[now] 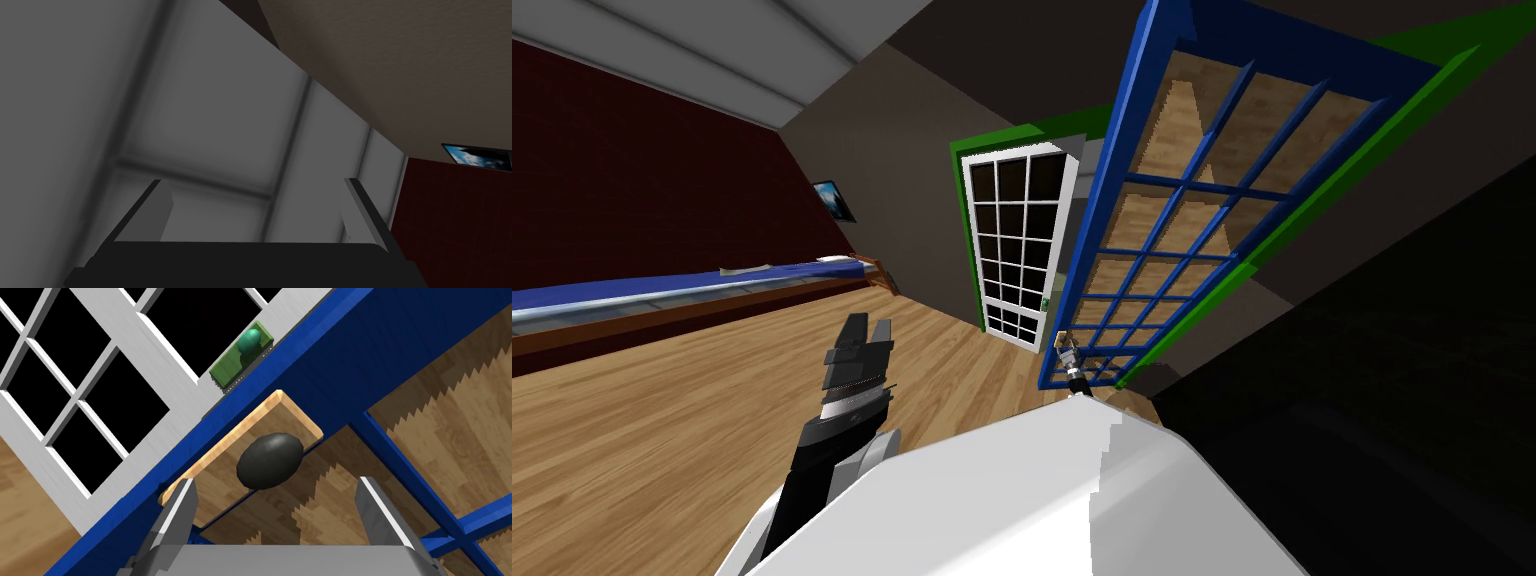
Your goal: Pull the door open
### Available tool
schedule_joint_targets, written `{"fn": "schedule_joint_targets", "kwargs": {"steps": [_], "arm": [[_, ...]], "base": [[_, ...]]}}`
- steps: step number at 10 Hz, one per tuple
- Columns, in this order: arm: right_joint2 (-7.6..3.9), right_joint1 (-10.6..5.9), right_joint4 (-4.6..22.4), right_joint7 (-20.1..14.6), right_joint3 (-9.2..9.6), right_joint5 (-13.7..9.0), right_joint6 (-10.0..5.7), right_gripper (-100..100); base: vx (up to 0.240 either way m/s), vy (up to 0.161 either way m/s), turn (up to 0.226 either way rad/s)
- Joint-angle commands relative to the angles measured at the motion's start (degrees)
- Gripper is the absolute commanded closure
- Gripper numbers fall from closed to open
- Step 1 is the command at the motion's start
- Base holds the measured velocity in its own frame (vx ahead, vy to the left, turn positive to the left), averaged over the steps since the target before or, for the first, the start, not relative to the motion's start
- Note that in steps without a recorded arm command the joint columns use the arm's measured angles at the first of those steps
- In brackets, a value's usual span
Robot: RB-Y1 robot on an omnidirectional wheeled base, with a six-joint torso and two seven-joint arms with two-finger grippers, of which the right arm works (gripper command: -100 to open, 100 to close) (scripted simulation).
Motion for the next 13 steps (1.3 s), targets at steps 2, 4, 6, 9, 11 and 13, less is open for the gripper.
{"fn": "schedule_joint_targets", "kwargs": {"steps": [2,4,6,9,11,13], "arm": [[0.02,-0.09,-0.15,-3.13,0.59,-0.87,0.06,-100],[0.06,-0.26,-0.38,-6.9,1.63,-2.38,0.12,-100],[0.08,-0.35,-0.49,-9.9,2.15,-3.14,0.15,-100],[0.13,-0.53,-0.7,-14.03,3.19,-4.65,0.22,-100],[0.15,-0.61,-0.81,-17.04,3.7,-5.39,0.25,-100],[0.17,-0.7,-0.91,-19.67,4.21,-6.13,0.29,-100]], "base": [[-0.04,-0.018,0.019],[-0.045,-0.017,0.038],[-0.044,-0.017,0.016],[-0.044,-0.019,0.03],[-0.05,-0.017,0.016],[-0.037,-0.009,0.021]]}}
